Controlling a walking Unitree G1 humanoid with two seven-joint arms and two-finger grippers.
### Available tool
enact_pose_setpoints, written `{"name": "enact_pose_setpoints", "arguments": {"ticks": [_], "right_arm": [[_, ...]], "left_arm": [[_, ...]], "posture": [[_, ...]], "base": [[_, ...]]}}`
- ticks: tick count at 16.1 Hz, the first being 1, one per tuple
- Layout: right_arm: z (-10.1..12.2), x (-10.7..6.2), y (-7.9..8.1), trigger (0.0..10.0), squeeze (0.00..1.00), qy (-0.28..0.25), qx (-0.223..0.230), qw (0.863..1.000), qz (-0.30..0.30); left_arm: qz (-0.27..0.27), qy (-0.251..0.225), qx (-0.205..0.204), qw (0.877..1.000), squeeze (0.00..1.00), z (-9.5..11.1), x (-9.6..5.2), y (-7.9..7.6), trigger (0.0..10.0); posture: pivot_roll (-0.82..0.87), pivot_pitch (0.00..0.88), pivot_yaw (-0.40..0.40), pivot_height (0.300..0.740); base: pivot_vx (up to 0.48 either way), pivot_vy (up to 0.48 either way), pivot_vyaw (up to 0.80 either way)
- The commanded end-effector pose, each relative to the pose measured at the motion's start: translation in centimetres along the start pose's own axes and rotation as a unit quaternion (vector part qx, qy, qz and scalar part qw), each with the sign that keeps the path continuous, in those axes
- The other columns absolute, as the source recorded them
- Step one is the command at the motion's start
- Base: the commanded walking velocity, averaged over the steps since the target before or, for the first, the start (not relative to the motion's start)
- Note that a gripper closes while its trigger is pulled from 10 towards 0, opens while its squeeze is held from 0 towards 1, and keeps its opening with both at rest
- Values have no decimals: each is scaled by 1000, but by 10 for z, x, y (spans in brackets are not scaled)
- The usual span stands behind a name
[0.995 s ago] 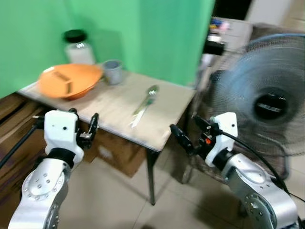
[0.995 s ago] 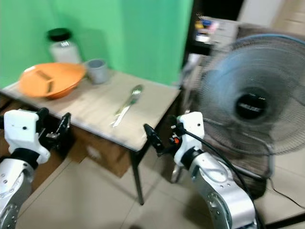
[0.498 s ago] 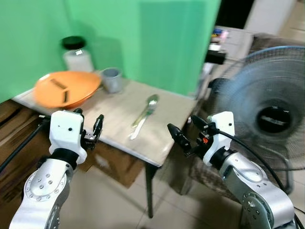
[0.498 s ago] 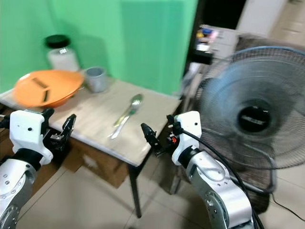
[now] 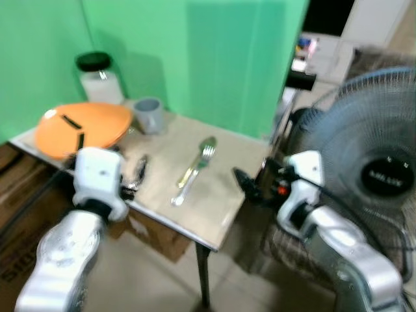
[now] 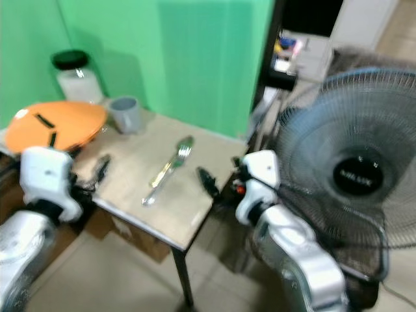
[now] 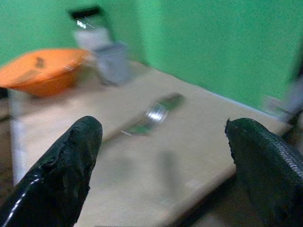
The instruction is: Setting the table
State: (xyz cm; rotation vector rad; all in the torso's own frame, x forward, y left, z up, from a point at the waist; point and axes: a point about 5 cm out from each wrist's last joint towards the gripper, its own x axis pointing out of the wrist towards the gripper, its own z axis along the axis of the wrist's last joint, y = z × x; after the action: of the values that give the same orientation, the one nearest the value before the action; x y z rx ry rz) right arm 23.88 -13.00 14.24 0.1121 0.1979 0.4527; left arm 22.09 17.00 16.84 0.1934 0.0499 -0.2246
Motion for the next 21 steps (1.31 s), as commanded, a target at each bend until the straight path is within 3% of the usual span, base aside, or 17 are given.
{"name": "enact_pose_setpoints", "arguments": {"ticks": [1,5,6,7,8,9,10,11,12,13,16,17,19,21], "right_arm": [[2,2,3,10000,0,-2,-1,1000,2],[1,-4,-4,10000,0,10,-4,1000,-19],[0,-5,-9,10000,0,21,-8,999,-32],[2,-5,-11,10000,0,23,-13,999,-34],[3,-6,-14,10000,0,28,-22,999,-32],[5,-7,-15,10000,0,30,-28,999,-25],[6,-8,-16,10000,0,31,-32,999,-20],[9,-10,-19,10000,0,34,-48,998,-10],[12,-12,-22,10000,0,35,-59,998,-8],[13,-14,-24,10000,0,36,-65,997,-9],[17,-20,-26,10000,0,41,-73,996,-5],[16,-22,-25,10000,0,46,-73,996,4],[15,-26,-23,10000,0,54,-69,996,26],[13,-30,-19,10000,0,63,-69,994,55]], "left_arm": [[3,-3,10,1000,0,2,0,6,10000],[-54,8,20,998,0,-2,9,0,10000],[-84,14,39,996,0,-5,18,-1,10000],[-92,22,25,995,0,-9,27,2,10000],[-109,21,6,994,325,-10,36,2,10000],[-133,16,-15,991,1000,-12,49,2,10000],[-145,19,-22,989,1000,-14,55,1,10000],[-177,37,-11,983,1000,-21,72,-3,10000],[-202,47,-9,978,39,-25,85,-8,10000],[-224,52,-17,973,0,-27,94,-14,10000],[-262,96,11,960,0,-35,122,-32,10000],[-281,98,9,954,0,-37,127,-39,10000],[-297,124,47,946,0,-45,135,-45,10000],[-276,157,50,947,0,-54,139,-45,10000]], "posture": [[68,0,43,740],[53,0,47,740],[49,0,45,740],[41,0,45,740],[35,0,46,740],[19,0,45,740],[17,0,45,740],[-5,0,43,740],[-16,0,43,740],[-23,0,42,740],[-60,0,57,740],[-62,0,59,740],[-68,0,64,740],[-75,0,76,740]], "base": [[315,0,0],[142,0,0],[0,0,0],[0,0,0],[0,0,0],[0,0,0],[0,0,0],[0,0,0],[0,0,0],[0,0,0],[0,0,0],[0,0,0],[0,0,0],[0,0,0]]}}
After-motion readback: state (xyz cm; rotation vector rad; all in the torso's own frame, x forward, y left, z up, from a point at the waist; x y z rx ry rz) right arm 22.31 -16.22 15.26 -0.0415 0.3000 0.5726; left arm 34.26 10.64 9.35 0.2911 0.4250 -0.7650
